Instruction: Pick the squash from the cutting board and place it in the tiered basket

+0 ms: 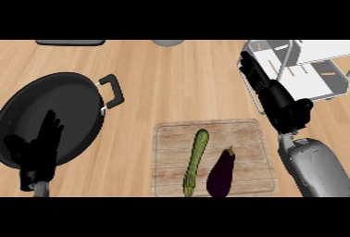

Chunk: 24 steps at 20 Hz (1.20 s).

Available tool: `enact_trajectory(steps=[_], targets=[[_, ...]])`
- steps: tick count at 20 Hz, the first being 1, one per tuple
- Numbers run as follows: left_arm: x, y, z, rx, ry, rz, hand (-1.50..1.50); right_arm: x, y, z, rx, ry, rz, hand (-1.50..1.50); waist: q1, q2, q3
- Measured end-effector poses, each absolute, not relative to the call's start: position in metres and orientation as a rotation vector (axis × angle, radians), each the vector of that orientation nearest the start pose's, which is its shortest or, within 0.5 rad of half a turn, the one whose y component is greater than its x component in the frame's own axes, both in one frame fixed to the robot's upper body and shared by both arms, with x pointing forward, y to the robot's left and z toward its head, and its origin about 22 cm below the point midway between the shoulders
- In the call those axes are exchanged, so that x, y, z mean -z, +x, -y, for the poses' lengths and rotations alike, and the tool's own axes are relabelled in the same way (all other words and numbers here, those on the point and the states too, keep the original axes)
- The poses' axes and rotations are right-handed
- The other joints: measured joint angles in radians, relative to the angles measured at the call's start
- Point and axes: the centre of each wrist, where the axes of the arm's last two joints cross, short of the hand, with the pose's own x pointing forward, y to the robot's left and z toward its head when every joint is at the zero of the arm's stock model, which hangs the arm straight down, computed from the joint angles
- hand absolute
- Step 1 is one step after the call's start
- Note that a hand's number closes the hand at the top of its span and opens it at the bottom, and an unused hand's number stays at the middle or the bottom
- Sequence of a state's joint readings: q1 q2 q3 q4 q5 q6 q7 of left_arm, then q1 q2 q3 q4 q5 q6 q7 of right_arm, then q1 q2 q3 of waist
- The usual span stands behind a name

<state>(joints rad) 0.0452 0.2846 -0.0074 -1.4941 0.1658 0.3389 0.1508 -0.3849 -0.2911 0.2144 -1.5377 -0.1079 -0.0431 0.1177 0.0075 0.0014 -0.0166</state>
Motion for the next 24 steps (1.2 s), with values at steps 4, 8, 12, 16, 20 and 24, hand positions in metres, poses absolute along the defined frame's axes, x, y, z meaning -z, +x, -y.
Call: enact_trajectory(steps=[4,8,12,16,20,24], targets=[[-0.004,0.229,-0.311,-0.106,0.422,1.38,0.0,-0.08,0.297,0.198,-0.162,-0.061,1.722,1.5,-0.026,-0.007,0.012],[-0.019,0.235,-0.323,-0.016,0.49,1.442,0.0,-0.057,0.284,0.218,0.174,-0.265,1.663,-1.5,-0.11,-0.021,0.018],[-0.025,0.235,-0.329,0.048,0.525,1.467,0.0,0.002,0.246,0.24,0.438,-0.571,1.381,-1.5,-0.143,-0.014,0.015],[-0.027,0.239,-0.324,0.11,0.518,1.484,0.0,0.022,0.203,0.223,0.554,-0.745,1.275,-1.5,-0.123,-0.015,0.012],[-0.03,0.247,-0.315,0.16,0.497,1.502,0.0,0.03,0.162,0.196,0.476,-0.777,1.198,-1.5,-0.087,-0.008,0.008],[-0.035,0.254,-0.308,0.198,0.479,1.526,0.0,0.037,0.131,0.179,0.316,-0.744,1.089,-1.5,-0.049,0.002,0.005]])
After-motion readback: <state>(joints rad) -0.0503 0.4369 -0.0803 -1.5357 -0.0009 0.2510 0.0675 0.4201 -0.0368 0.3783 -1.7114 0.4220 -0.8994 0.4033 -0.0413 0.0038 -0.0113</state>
